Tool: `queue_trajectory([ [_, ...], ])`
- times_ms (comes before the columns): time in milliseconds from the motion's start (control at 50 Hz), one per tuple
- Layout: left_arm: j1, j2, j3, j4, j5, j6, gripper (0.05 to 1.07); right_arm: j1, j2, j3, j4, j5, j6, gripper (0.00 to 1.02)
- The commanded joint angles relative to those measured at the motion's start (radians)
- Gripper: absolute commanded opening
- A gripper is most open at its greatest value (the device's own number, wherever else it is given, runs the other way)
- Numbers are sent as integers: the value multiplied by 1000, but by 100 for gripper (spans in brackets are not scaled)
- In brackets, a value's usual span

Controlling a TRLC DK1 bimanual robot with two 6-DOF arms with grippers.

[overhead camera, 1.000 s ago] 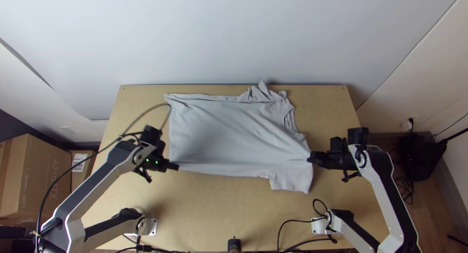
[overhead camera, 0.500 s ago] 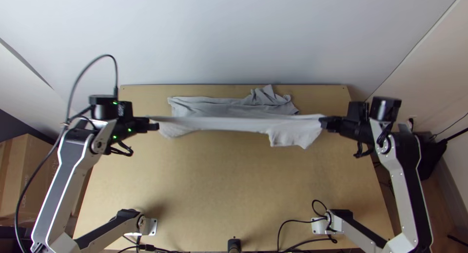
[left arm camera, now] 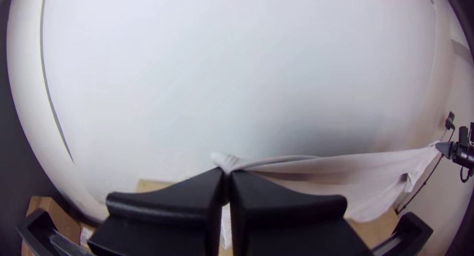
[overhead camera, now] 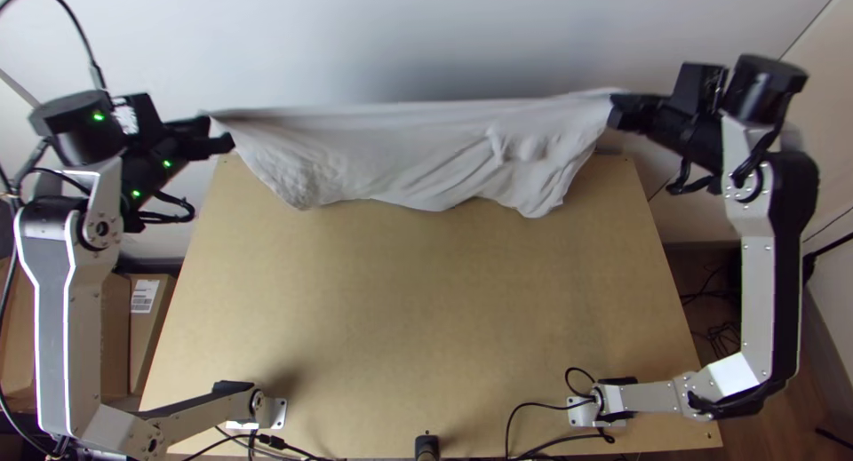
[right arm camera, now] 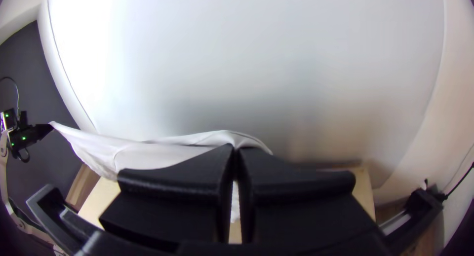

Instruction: Fold the t-shirt

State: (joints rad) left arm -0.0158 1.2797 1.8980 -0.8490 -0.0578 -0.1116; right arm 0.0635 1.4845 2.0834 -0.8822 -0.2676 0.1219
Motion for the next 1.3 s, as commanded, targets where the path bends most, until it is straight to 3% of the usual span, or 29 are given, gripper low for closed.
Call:
queue_trajectory([
  [0, 34, -16, 121, 48, -65, 12, 8, -4, 16, 198, 23, 73, 5, 2],
  [200, 34, -72, 254, 59, -116, 56, 8, 39, -130, 221, 137, 105, 7, 2],
  [400, 34, -204, 262, 79, -120, 113, 8, 50, -317, 196, 137, 103, 30, 2],
  [780, 43, -533, 216, 105, -139, 89, 8, 50, -655, 99, 91, 96, 99, 2],
  [1040, 42, -680, -171, 117, -145, 62, 8, 53, -639, -11, 100, 76, 120, 2],
  [1160, 36, -778, -496, 151, -145, 30, 8, 71, -678, -293, 147, 76, 137, 2],
  [1280, 30, -838, -807, 231, -131, 20, 8, 90, -796, -743, 336, 76, 139, 2],
])
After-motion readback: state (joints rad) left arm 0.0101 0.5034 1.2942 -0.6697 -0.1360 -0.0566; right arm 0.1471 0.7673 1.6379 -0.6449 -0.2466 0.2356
